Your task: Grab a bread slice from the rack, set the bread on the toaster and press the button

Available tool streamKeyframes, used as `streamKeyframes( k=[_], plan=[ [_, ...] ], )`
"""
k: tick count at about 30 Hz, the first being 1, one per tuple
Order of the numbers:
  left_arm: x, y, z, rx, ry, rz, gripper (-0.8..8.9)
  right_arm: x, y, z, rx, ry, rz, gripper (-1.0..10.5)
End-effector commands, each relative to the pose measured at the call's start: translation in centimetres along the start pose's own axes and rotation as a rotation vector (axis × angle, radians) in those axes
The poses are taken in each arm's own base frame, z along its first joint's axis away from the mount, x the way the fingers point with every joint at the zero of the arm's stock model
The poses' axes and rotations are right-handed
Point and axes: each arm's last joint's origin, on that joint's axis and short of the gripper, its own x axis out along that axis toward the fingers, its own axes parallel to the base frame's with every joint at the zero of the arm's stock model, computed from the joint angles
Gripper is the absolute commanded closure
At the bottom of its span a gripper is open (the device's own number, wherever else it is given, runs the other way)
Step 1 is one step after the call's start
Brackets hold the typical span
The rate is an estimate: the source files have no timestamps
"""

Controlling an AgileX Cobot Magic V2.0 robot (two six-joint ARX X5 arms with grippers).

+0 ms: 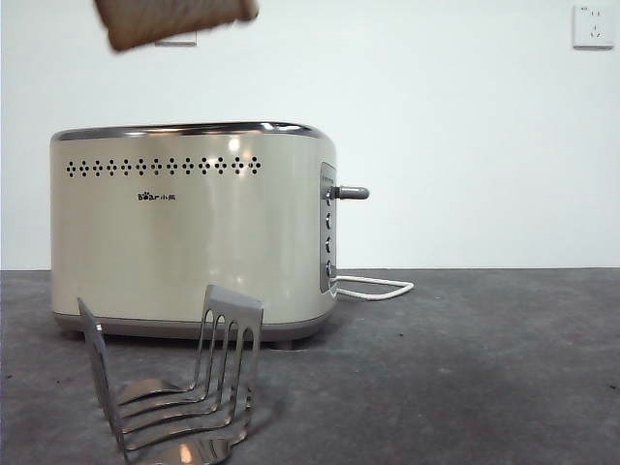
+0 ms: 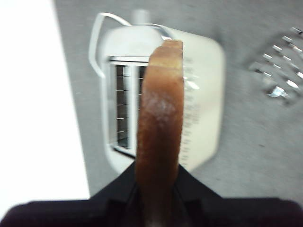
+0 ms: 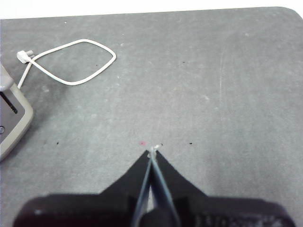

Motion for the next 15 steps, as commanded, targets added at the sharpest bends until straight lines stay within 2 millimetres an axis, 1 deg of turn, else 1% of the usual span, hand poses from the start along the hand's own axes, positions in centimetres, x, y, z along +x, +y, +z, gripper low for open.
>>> streamKeyframes(
  k=[1, 3, 7, 11, 15],
  plan=[
    [-0.2, 2.0, 0.3, -0.064, 0.006, 0.048, 8.23, -0.1, 0.0, 0.1, 0.006, -0.007, 0.004, 9.5],
    [0.1, 3.1, 0.5, -0.080, 0.029, 0.074, 8.23, -0.1, 0.0, 0.1, 0.005, -0.006, 0.004, 9.5],
    [1.5, 4.8, 0.9, -0.105, 0.076, 0.089, 8.23, -0.1, 0.0, 0.0, 0.006, -0.002, 0.004, 9.5],
    [3.6, 5.3, 1.3, -0.108, 0.086, 0.035, 8.23, -0.1, 0.0, -0.1, 0.005, 0.012, 0.003, 9.5],
    [5.3, 5.6, 1.5, -0.113, 0.085, -0.015, 8.24, -0.1, 0.0, -0.2, 0.003, 0.021, 0.002, 9.5]
  ],
)
